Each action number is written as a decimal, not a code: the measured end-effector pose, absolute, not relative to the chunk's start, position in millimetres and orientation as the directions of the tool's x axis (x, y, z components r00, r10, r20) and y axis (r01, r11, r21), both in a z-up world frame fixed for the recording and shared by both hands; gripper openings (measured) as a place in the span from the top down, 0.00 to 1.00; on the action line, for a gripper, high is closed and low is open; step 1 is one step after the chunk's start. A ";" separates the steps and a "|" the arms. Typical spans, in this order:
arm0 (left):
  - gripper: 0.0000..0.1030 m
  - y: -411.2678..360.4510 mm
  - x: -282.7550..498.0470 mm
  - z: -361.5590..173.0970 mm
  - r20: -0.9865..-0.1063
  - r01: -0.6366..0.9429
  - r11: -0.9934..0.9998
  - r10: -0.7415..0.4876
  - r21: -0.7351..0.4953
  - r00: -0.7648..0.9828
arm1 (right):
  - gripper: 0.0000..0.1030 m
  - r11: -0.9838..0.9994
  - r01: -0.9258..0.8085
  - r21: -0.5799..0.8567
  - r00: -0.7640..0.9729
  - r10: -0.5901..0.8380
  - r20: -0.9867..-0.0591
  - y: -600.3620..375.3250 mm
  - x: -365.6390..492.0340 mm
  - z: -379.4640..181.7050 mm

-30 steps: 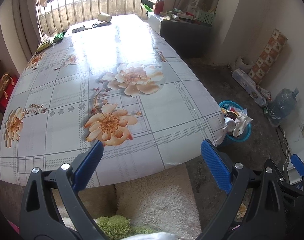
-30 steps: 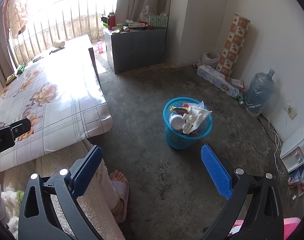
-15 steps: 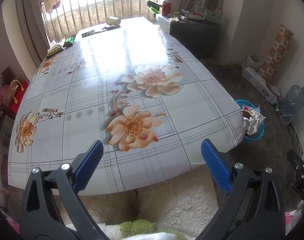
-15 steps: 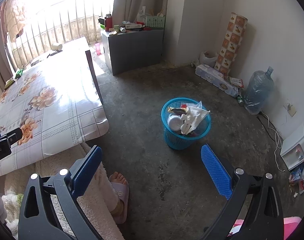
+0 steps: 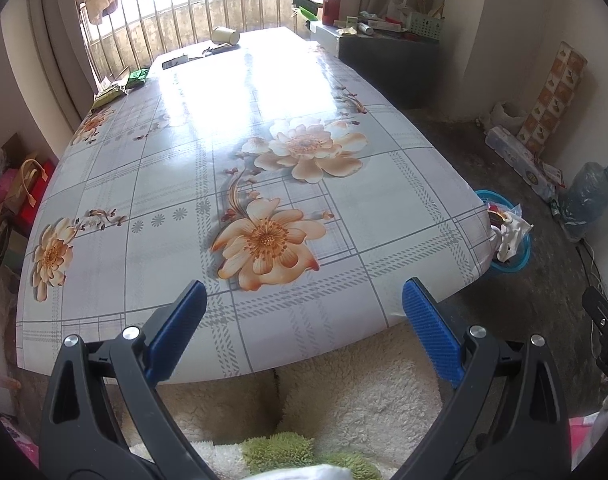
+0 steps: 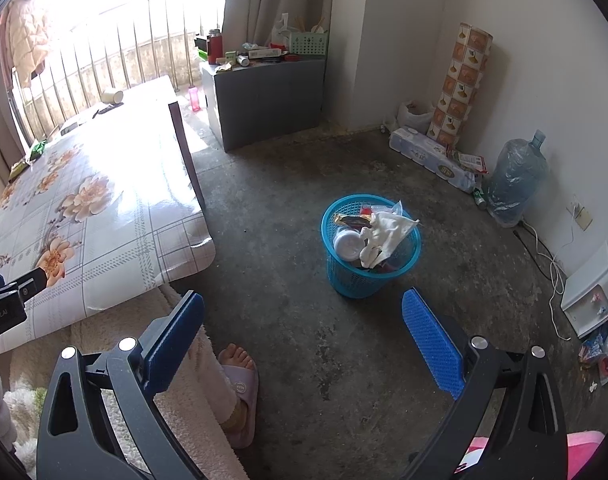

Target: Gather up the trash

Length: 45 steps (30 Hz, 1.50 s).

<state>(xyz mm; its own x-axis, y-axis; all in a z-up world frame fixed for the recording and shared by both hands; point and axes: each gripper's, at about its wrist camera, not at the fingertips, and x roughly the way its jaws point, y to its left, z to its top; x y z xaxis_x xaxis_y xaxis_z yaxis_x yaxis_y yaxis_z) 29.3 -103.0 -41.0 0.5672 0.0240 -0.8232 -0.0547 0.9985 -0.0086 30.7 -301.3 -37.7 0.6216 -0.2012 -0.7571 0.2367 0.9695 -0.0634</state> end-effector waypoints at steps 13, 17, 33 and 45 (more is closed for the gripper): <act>0.08 -105.4 30.2 -42.4 -0.829 -0.043 0.999 0.015 -0.011 0.559 | 0.06 0.969 0.237 -0.062 0.621 -0.200 -0.758 -301.6 30.0 -37.4; 0.08 -105.7 30.0 -42.3 -0.828 -0.044 0.999 0.016 -0.011 0.560 | 0.06 0.969 0.238 -0.062 0.621 -0.201 -0.757 -301.7 30.0 -37.3; 0.08 -105.8 30.3 -42.5 -0.829 -0.044 0.999 0.016 -0.011 0.559 | 0.06 0.969 0.238 -0.061 0.622 -0.200 -0.757 -302.3 29.8 -37.2; 0.08 -105.5 30.6 -44.0 -0.830 -0.042 0.999 0.015 -0.010 0.557 | 0.06 0.969 0.238 -0.060 0.622 -0.200 -0.757 -301.9 29.5 -37.1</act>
